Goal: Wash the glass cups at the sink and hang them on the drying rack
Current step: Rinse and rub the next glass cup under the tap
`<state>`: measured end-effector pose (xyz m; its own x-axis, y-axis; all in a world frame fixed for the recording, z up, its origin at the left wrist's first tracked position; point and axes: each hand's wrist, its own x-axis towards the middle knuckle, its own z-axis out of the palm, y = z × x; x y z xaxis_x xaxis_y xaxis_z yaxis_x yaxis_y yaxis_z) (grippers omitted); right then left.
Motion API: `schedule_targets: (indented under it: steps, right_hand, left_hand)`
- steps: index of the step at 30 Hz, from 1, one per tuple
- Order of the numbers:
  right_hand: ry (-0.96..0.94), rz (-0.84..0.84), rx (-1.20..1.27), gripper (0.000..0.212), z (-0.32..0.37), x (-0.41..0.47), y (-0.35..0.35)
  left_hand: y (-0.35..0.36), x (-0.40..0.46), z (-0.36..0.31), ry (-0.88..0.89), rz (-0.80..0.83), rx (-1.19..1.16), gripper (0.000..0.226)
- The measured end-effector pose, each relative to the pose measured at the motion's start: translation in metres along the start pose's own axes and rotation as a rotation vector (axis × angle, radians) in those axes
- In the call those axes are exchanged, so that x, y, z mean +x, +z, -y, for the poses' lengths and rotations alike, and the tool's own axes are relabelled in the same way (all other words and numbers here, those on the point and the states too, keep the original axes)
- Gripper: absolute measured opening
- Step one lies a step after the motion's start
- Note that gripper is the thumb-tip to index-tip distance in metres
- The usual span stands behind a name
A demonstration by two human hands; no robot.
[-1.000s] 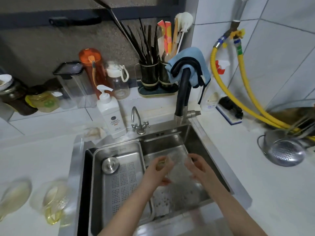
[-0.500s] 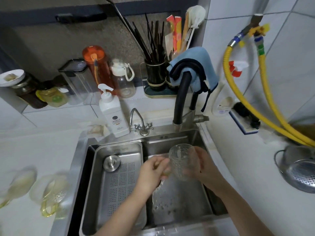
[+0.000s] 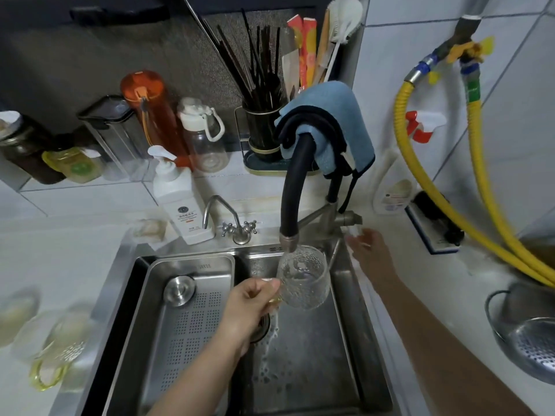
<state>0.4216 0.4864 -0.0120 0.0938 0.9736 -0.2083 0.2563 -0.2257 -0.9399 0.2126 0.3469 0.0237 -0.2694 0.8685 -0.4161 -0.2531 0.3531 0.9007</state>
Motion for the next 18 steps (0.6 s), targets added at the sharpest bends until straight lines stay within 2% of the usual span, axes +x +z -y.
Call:
schedule_targets:
  steps: [3,7,12,18]
  right_hand:
    - [0.023,-0.061,-0.118,0.048,0.0,0.037,0.005]
    - [-0.021,-0.05,-0.28,0.012,-0.003,0.062,0.008]
    - [-0.022,-0.116,-0.223,0.024,-0.022,0.087,0.009]
    - [-0.087,-0.136,-0.246,0.021,-0.031,0.09,0.013]
  left_hand:
    - [0.0,0.001,0.003,0.009,-0.027,0.017,0.014]
    - [-0.001,0.002,0.005,0.011,-0.048,-0.009,0.015]
    - [-0.002,0.004,0.006,0.012,-0.06,-0.034,0.015]
    - [-0.005,0.007,0.007,0.004,-0.079,-0.06,0.015]
